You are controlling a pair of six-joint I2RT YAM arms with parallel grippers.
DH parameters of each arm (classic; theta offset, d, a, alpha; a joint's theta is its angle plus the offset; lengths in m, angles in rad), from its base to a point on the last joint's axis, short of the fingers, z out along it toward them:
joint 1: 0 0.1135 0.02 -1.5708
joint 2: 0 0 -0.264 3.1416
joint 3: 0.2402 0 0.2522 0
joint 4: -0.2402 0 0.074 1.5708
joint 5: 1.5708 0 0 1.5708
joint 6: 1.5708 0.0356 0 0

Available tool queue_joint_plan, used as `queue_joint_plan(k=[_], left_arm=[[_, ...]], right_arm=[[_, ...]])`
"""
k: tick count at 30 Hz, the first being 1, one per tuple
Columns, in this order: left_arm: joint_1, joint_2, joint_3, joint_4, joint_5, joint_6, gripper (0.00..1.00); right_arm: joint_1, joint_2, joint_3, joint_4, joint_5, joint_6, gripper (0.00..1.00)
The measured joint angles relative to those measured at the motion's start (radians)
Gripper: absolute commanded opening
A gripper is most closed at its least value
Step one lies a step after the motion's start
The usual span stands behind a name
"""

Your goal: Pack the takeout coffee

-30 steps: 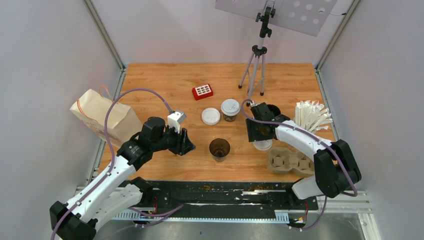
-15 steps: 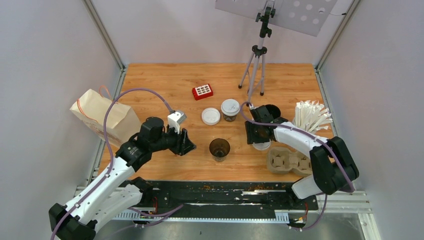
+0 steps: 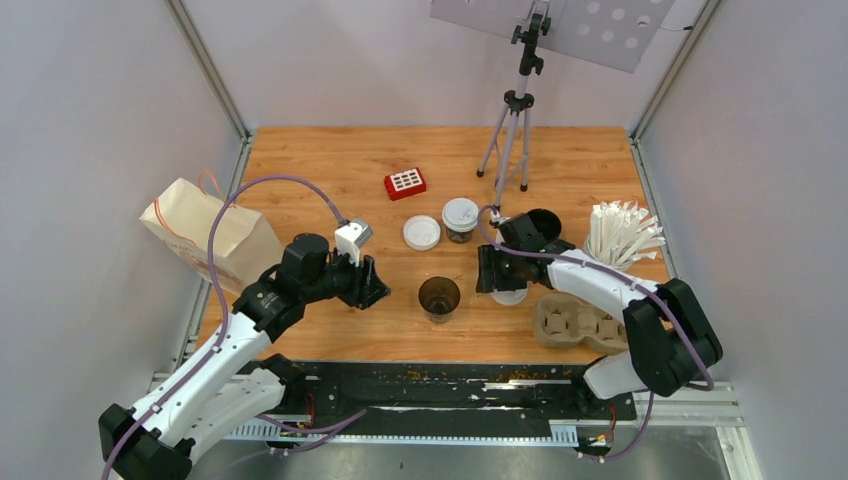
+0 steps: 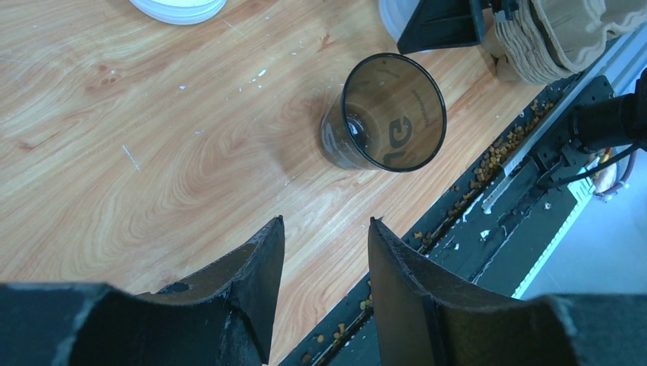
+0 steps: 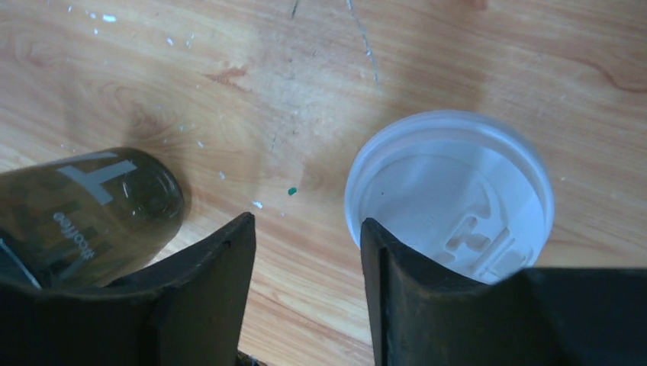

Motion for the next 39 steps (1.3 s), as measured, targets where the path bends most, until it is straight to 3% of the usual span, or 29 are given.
queue_joint_plan(k=[6,7,8,18,39], left_arm=[[0.0,0.0,0.0,0.0,-0.007,0.0,0.53],[0.0,-0.001,0.0,0.0,-0.007,0.0,0.53],[0.0,-0.002,0.0,0.0,-0.007,0.0,0.54],[0.0,-0.01,0.0,-0.006,-0.014,0.003,0.55],[0.0,-0.012,0.0,-0.008,-0.024,0.003,0.55]], right_arm=[[0.007,-0.073,0.056,-0.114,0.056,-0.024,0.79],[0.007,-0.085,0.074,-0.131,0.083,-0.031,0.93],[0.007,-0.093,0.087,-0.139,0.106,-0.037,0.99],[0.003,-0.014,0.119,-0.198,0.256,-0.117,0.94],[-0.044,0.042,0.09,-0.182,0.198,-0.166,0.89]])
